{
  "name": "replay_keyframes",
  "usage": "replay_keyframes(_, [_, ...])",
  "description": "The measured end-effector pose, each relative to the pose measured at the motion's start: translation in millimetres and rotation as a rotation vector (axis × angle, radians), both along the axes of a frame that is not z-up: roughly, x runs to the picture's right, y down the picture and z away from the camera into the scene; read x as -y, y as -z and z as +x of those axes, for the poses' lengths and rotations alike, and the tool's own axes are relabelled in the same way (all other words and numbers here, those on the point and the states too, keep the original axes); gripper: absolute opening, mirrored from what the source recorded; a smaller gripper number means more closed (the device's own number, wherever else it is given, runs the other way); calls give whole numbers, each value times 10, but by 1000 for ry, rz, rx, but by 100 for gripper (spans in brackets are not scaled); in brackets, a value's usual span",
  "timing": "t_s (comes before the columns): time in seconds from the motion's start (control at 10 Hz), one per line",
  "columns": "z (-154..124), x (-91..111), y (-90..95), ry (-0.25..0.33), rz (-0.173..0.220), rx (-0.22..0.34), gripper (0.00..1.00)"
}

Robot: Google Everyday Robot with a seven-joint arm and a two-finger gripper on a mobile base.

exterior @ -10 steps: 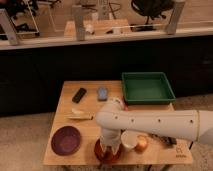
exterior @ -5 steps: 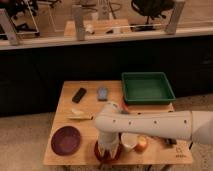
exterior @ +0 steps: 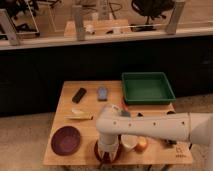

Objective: Place fork in table surface

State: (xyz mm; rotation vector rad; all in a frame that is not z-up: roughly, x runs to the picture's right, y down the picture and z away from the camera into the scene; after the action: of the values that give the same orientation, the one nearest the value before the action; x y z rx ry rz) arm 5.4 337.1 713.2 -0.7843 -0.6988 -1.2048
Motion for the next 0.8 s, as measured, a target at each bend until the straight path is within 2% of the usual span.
replay_keyframes(0.2, [-13, -17, -32, -7, -5, 8, 47])
replay_keyframes(0.3, [-19, -18, -44, -11, -7, 12, 41])
replay_keyframes(0.6, [-24, -13, -55, -24, -10, 20, 11])
replay_keyframes(0.7, [-24, -9, -54, -25, -10, 21, 3])
replay_keyframes(0.8, [-24, -4, -52, -28, -10, 21, 0])
